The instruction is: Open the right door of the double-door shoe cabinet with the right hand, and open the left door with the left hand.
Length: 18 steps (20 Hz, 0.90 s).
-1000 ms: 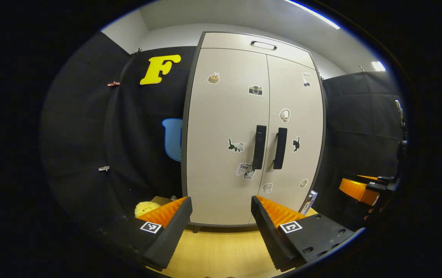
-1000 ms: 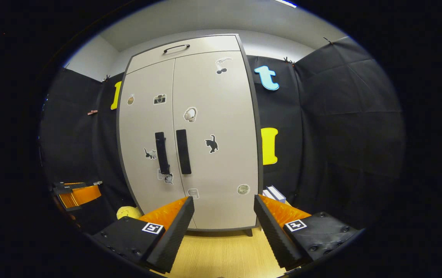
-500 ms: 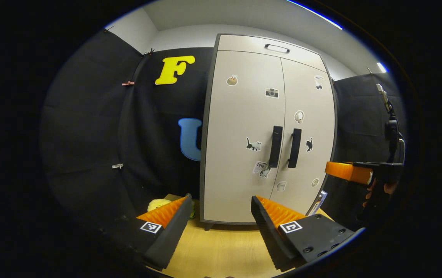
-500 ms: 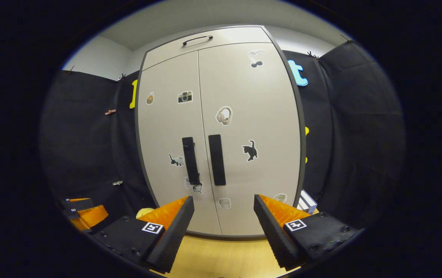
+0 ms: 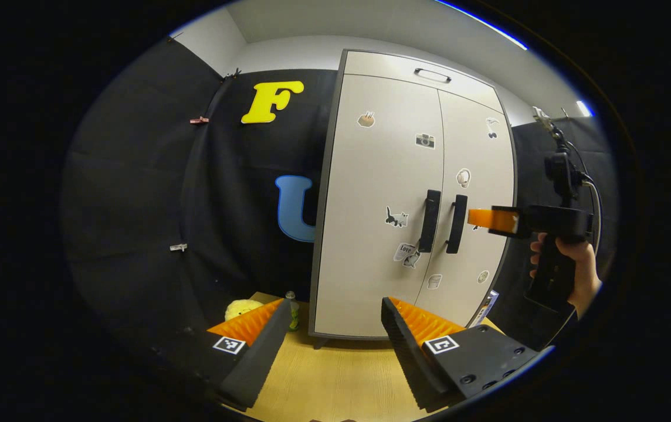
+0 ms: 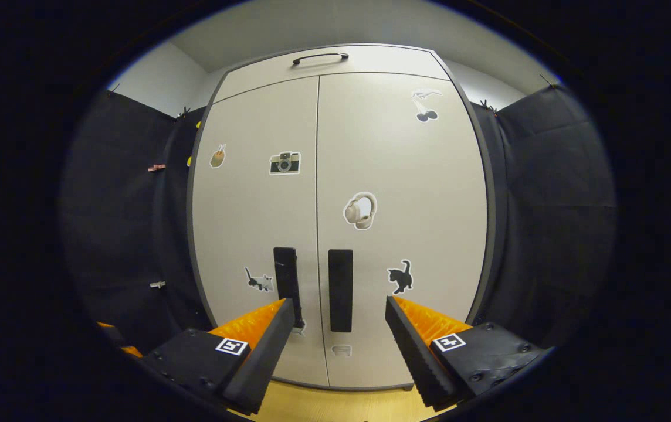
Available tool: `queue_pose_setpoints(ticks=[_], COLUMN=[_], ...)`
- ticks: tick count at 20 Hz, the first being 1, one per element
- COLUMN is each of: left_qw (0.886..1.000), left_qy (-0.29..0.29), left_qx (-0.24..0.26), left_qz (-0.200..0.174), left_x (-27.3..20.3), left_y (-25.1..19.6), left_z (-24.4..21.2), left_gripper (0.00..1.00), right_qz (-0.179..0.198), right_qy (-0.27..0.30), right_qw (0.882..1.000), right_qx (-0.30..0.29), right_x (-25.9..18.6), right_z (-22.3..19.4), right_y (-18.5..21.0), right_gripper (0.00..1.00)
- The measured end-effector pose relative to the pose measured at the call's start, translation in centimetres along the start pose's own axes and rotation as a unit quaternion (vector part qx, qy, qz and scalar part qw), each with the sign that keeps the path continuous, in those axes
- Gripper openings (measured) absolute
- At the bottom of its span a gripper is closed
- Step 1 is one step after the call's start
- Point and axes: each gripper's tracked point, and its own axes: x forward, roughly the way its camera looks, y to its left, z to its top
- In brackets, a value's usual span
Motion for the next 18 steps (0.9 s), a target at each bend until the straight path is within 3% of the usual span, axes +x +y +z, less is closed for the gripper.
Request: queue_pose_setpoints(ticks=[5,10,13,14,15,16,17,18], left_qw=[1.0,0.999,0.999,0.998,0.998,0.998,0.997,0.997], left_qy=[0.007,0.012,0.015,0.016,0.015,0.015,0.014,0.013], left_qx=[-0.008,-0.024,-0.024,-0.023,-0.021,-0.02,-0.018,-0.018], left_qz=[0.004,0.025,0.044,0.05,0.056,0.063,0.068,0.072], left_x=[0.1,-0.3,-1.0,-1.3,-1.7,-1.9,-2.3,-2.6], left_y=[1.0,2.3,3.2,3.6,3.8,3.9,4.0,4.1], left_z=[-0.5,-1.0,-1.1,-1.2,-1.1,-1.0,-0.9,-0.9], left_gripper=[0.95,0.95,0.95,0.95,0.95,0.95,0.95,0.95], right_qz=[-0.035,-0.031,-0.034,-0.025,-0.029,-0.028,-0.029,-0.029], right_qy=[0.011,0.033,0.035,0.036,0.039,0.038,0.036,0.037], right_qw=[0.999,0.999,0.999,0.999,0.999,0.999,0.999,0.999], right_qx=[-0.011,-0.01,-0.012,-0.005,0.0,0.003,0.008,0.011], right_x=[4.6,7.8,8.6,8.7,8.5,8.8,8.9,8.7], right_z=[-0.9,-2.2,-2.4,-2.4,-2.4,-2.5,-2.6,-2.5], right_y=[-1.5,-1.0,-0.9,-0.4,-0.4,-0.2,-0.3,-0.2], right_gripper=[0.98,0.92,0.73,0.59,0.56,0.38,0.4,0.36])
